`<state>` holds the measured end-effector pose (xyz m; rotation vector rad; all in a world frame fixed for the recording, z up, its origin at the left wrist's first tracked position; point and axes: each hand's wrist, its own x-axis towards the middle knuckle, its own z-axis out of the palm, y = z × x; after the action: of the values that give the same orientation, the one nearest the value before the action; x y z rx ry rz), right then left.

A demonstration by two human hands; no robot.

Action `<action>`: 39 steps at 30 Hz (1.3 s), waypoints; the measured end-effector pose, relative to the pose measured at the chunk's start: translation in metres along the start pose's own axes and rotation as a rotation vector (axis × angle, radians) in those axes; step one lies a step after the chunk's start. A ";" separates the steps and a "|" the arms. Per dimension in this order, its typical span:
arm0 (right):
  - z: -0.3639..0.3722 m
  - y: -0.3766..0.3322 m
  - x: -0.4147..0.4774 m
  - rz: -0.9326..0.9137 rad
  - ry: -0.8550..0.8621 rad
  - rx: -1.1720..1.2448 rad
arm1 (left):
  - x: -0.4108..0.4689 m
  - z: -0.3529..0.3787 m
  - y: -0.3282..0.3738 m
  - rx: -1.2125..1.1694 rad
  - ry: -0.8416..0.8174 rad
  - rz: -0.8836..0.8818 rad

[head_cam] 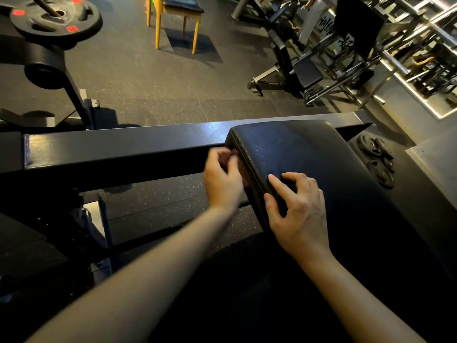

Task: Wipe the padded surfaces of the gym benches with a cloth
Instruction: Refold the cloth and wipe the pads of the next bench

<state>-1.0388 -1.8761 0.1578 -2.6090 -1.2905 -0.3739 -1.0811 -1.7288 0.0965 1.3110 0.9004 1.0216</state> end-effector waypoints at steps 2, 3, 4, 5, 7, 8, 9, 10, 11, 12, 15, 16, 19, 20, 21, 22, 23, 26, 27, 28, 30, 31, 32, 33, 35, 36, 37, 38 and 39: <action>0.000 0.001 -0.001 -0.007 -0.011 -0.004 | 0.020 0.006 -0.002 0.008 0.064 -0.023; -0.001 0.001 -0.002 -0.009 -0.009 -0.003 | 0.004 0.006 -0.003 0.011 0.058 -0.022; -0.001 0.001 -0.002 -0.009 -0.001 -0.002 | -0.024 0.004 -0.004 -0.018 0.010 -0.007; -0.001 0.001 -0.002 -0.007 0.008 -0.003 | -0.059 -0.003 -0.005 -0.062 -0.084 -0.003; 0.001 0.000 -0.002 -0.005 0.007 -0.011 | -0.117 -0.023 -0.007 -0.113 -0.266 0.014; 0.001 0.000 0.000 -0.003 0.007 -0.012 | -0.126 -0.028 -0.008 -0.105 -0.321 0.045; 0.001 0.000 -0.001 0.000 0.004 -0.012 | -0.116 -0.028 -0.007 -0.084 -0.337 0.066; 0.000 0.000 -0.001 0.000 0.005 -0.011 | -0.096 -0.023 -0.008 -0.050 -0.298 0.090; 0.000 0.001 -0.001 -0.002 0.008 -0.010 | -0.070 -0.017 -0.005 -0.035 -0.231 0.082; 0.000 0.001 0.000 -0.005 0.008 -0.009 | -0.042 -0.011 -0.002 -0.033 -0.142 0.061; 0.000 0.000 -0.001 -0.006 0.002 -0.024 | -0.015 -0.001 0.001 -0.031 -0.020 0.021; 0.000 0.000 -0.001 -0.005 0.002 -0.016 | -0.032 -0.001 -0.003 -0.024 -0.036 0.041; -0.002 0.000 0.001 0.007 0.011 0.028 | -0.115 -0.026 -0.016 -0.106 -0.326 0.026; -0.002 0.000 0.000 0.012 0.014 0.035 | -0.132 -0.036 -0.017 -0.117 -0.406 0.027; -0.001 0.000 0.000 0.016 0.022 0.041 | -0.135 -0.040 -0.018 -0.109 -0.438 0.053; -0.001 0.000 -0.001 0.017 0.032 0.051 | -0.123 -0.039 -0.017 -0.081 -0.420 0.085; -0.001 0.000 -0.001 0.018 0.046 0.061 | -0.104 -0.034 -0.015 -0.043 -0.366 0.119; -0.001 0.001 0.000 0.010 0.051 0.073 | -0.026 -0.015 -0.005 0.000 -0.140 0.079; -0.001 0.001 0.000 0.008 0.041 0.071 | -0.009 -0.013 -0.003 0.011 -0.094 0.036; -0.001 0.001 -0.001 0.006 0.033 0.068 | -0.005 -0.014 -0.004 0.039 -0.078 0.013; -0.002 0.002 -0.002 0.001 0.033 0.072 | -0.024 -0.025 -0.006 0.077 -0.212 0.040; -0.003 0.001 -0.003 0.001 0.040 0.074 | -0.040 -0.035 -0.008 0.114 -0.343 0.065; -0.003 0.002 -0.002 0.001 0.042 0.075 | -0.052 -0.046 -0.011 0.168 -0.468 0.087; -0.003 0.002 -0.002 0.002 0.038 0.075 | -0.057 -0.057 -0.013 0.215 -0.545 0.108; -0.002 0.002 -0.002 0.007 0.029 0.075 | -0.038 -0.064 -0.014 0.232 -0.455 0.098; -0.003 0.002 -0.002 0.007 0.026 0.079 | -0.020 -0.064 -0.011 0.204 -0.325 0.063; -0.003 0.002 -0.002 0.007 0.024 0.083 | 0.000 -0.063 -0.005 0.182 -0.191 0.027; -0.004 0.002 -0.001 0.008 0.021 0.084 | 0.018 -0.060 0.002 0.160 -0.078 0.003; -0.004 0.002 -0.001 0.006 0.021 0.083 | 0.033 -0.055 0.008 0.142 -0.006 -0.004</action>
<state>-1.0384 -1.8792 0.1609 -2.5326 -1.2640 -0.3389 -1.1234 -1.6802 0.1024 1.4295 0.9854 0.9642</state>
